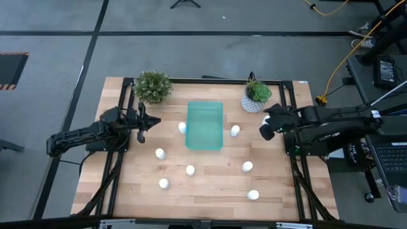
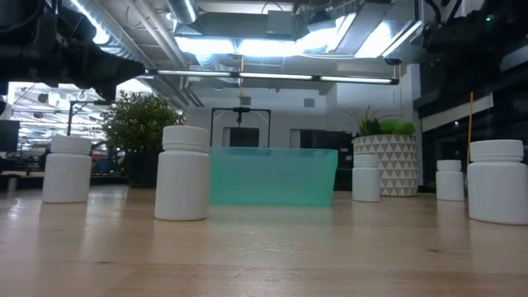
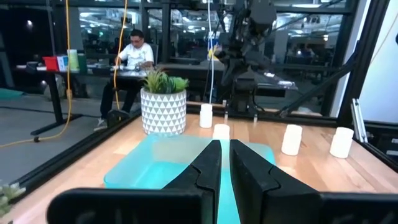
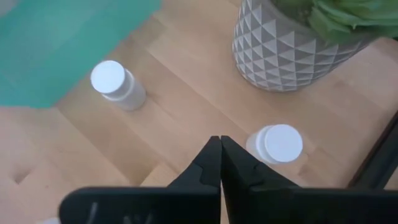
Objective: Pick and place pill bottles into a basket
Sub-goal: Put the white pill bottle into the green bin
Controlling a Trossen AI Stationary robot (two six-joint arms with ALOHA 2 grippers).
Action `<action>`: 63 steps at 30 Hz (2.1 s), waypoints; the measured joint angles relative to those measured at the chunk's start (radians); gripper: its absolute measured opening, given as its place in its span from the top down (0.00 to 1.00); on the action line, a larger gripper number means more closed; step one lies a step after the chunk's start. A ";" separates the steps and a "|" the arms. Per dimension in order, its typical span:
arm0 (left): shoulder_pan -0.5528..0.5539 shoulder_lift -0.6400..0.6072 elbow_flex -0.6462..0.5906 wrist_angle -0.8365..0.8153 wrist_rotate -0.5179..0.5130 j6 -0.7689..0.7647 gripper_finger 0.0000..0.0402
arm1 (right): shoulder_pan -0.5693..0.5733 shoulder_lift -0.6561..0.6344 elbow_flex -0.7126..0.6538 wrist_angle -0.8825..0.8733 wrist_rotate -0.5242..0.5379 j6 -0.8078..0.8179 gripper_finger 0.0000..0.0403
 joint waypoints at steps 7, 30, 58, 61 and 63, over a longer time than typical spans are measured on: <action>0.000 0.000 0.000 0.054 -0.029 0.000 0.93 | 0.000 0.012 -0.001 0.003 0.000 -0.014 0.95; 0.000 0.000 0.000 0.053 -0.181 0.132 0.92 | -0.018 0.018 -0.001 -0.064 0.073 0.204 0.50; 0.000 0.000 0.000 0.017 -0.181 0.132 0.92 | -0.183 0.252 -0.002 -0.071 0.034 0.416 0.36; 0.000 0.000 0.000 0.006 -0.182 0.132 0.92 | -0.183 0.287 -0.002 -0.078 0.033 0.436 0.36; 0.000 0.000 0.000 0.005 -0.182 0.132 0.92 | -0.183 0.306 -0.002 -0.078 0.033 0.439 0.36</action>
